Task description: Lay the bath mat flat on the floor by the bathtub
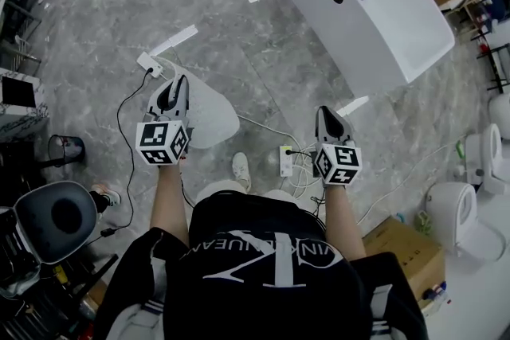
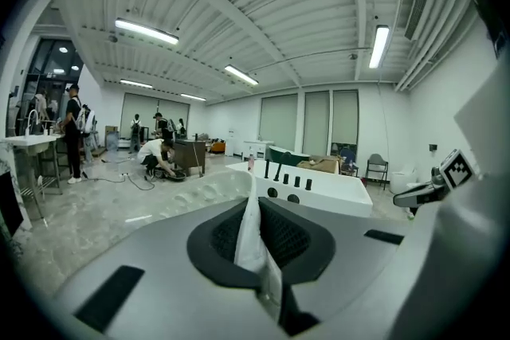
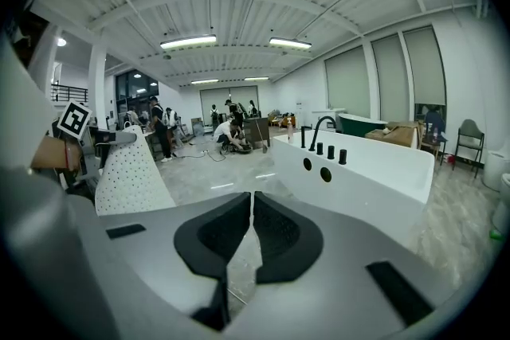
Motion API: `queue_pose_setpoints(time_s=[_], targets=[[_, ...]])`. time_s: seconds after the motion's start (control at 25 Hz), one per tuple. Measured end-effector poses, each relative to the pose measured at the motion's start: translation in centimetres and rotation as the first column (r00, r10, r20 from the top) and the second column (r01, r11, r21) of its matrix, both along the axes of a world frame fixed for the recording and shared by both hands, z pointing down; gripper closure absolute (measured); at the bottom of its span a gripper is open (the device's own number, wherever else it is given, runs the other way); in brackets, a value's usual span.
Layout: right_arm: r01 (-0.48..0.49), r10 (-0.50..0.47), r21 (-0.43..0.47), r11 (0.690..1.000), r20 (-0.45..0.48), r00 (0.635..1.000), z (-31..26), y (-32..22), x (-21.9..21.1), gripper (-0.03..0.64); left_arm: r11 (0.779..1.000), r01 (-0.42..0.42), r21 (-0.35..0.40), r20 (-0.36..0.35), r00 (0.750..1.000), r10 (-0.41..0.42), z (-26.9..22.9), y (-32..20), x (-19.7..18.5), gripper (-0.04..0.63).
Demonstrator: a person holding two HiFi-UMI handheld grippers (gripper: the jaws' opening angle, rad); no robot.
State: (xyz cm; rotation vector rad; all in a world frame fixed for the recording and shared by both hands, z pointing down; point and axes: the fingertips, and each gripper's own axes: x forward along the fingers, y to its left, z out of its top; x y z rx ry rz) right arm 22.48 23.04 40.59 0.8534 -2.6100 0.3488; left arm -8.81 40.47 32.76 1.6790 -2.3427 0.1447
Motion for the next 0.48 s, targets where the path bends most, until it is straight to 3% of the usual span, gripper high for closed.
queue_pose_setpoints(time_s=[0.16,0.48], targets=[[-0.03,0.03,-0.016,0.999,0.001,1.0,0.8,-0.5,-2.1,0.588,0.997,-0.067,-0.026,0.028,0.997,0.068,0.0,-2.3,-1.9,0.575],[-0.041,0.041,-0.022,0.999,-0.012,0.999,1.9,-2.4,-4.4,0.588,0.996,-0.092,0.01,0.048,0.995,0.091,-1.8,-6.5,-6.2,0.575]])
